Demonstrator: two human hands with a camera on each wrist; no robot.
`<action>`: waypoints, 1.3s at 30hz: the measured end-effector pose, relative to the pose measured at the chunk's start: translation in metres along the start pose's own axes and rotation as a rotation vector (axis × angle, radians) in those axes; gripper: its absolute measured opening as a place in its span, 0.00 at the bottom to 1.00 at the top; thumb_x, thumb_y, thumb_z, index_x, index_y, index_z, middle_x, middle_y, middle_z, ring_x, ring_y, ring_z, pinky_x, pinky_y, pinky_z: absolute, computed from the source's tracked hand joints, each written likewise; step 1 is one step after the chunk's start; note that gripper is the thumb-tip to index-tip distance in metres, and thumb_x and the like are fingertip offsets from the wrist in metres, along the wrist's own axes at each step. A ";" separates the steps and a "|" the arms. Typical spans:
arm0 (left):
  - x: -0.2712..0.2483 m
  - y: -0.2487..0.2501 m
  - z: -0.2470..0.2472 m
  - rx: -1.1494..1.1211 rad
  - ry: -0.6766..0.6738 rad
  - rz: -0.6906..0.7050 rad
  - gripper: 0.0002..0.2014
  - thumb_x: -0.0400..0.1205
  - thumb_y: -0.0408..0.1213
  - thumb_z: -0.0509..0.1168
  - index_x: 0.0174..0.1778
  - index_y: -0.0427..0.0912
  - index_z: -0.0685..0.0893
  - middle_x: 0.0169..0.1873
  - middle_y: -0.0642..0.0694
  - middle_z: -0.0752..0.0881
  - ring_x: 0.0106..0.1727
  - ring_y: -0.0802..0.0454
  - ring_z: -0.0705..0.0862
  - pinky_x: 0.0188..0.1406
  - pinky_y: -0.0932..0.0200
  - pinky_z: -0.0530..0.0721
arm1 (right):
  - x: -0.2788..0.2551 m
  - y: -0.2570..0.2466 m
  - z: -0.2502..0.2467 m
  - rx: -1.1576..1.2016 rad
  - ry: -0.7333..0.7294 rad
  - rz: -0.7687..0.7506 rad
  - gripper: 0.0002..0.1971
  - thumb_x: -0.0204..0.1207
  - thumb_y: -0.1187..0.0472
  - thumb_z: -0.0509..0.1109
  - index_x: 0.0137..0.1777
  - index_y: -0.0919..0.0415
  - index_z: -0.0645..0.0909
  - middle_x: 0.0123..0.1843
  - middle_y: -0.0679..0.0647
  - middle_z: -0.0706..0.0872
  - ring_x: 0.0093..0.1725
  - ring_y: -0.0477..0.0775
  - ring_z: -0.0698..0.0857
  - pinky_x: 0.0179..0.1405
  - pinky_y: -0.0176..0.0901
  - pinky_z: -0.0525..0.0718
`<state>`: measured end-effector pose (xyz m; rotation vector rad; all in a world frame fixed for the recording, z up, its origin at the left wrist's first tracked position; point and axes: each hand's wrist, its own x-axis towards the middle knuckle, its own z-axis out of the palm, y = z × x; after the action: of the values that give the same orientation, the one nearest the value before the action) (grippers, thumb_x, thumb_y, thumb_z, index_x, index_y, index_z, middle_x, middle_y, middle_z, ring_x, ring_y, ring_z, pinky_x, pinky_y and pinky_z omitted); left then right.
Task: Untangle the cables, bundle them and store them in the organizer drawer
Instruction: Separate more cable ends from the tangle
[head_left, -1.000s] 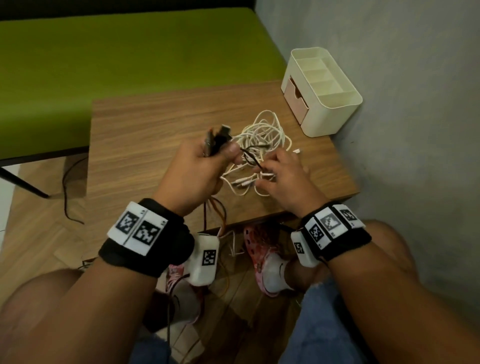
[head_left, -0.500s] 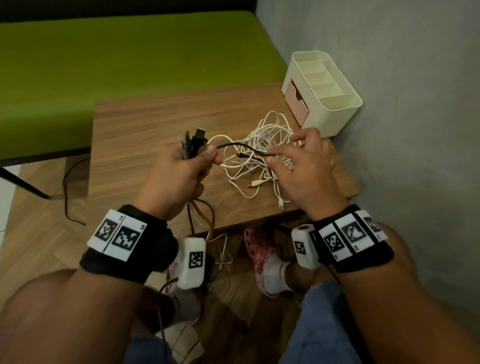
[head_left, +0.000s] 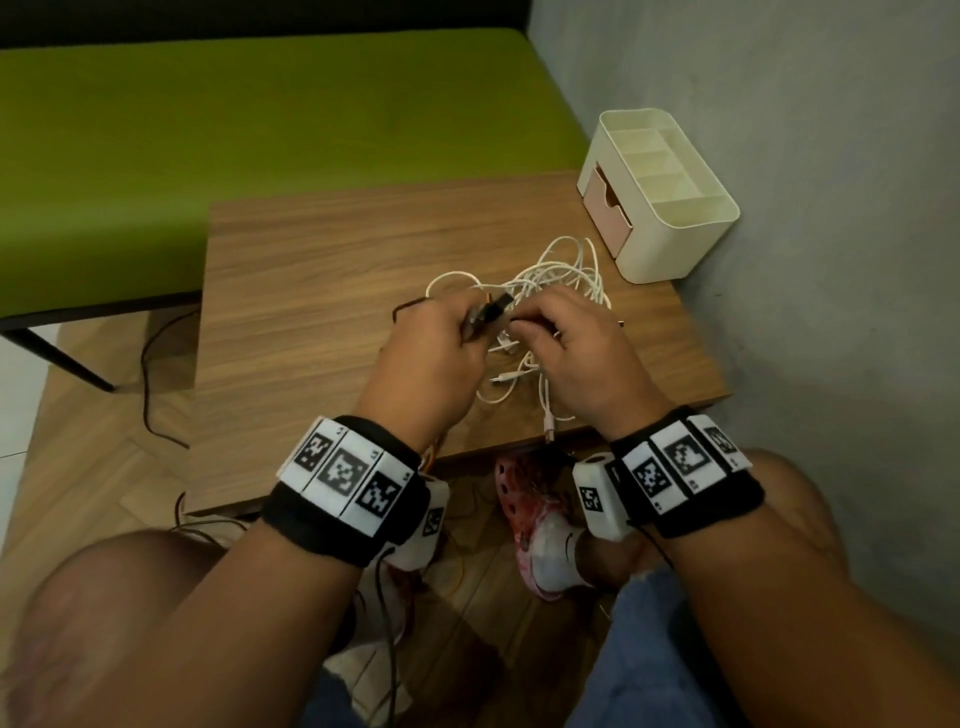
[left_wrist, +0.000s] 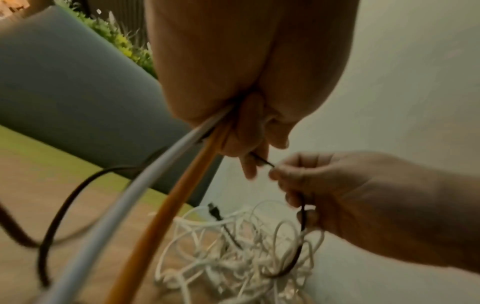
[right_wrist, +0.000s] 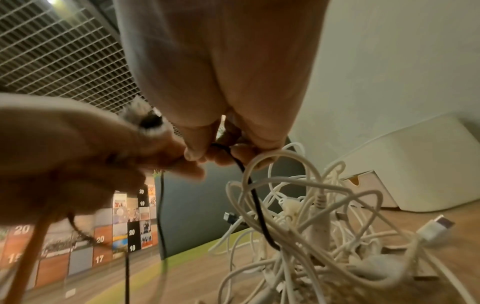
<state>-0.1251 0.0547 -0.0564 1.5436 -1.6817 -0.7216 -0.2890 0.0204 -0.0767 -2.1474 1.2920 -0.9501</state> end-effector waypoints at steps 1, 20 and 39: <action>0.000 -0.004 0.004 -0.001 -0.052 -0.053 0.11 0.84 0.41 0.67 0.37 0.59 0.81 0.33 0.54 0.85 0.35 0.57 0.83 0.38 0.54 0.78 | -0.001 -0.001 -0.002 0.028 -0.007 0.022 0.04 0.79 0.64 0.72 0.51 0.63 0.86 0.46 0.50 0.84 0.45 0.42 0.80 0.45 0.23 0.74; 0.000 -0.015 -0.044 0.126 0.187 -0.252 0.07 0.86 0.38 0.64 0.53 0.48 0.88 0.36 0.56 0.84 0.44 0.52 0.85 0.37 0.56 0.78 | -0.002 0.031 -0.007 -0.060 -0.007 0.017 0.12 0.84 0.61 0.66 0.61 0.64 0.87 0.46 0.49 0.79 0.44 0.47 0.80 0.41 0.29 0.76; 0.004 0.000 -0.019 -0.025 0.026 -0.036 0.13 0.85 0.33 0.62 0.37 0.55 0.79 0.33 0.54 0.82 0.31 0.57 0.78 0.32 0.56 0.74 | -0.010 0.035 0.003 -0.050 -0.065 0.126 0.11 0.82 0.57 0.70 0.61 0.60 0.85 0.52 0.51 0.84 0.52 0.51 0.83 0.54 0.46 0.83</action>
<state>-0.1100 0.0520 -0.0448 1.5627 -1.6231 -0.7354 -0.3101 0.0141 -0.1056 -2.0879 1.4152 -0.7988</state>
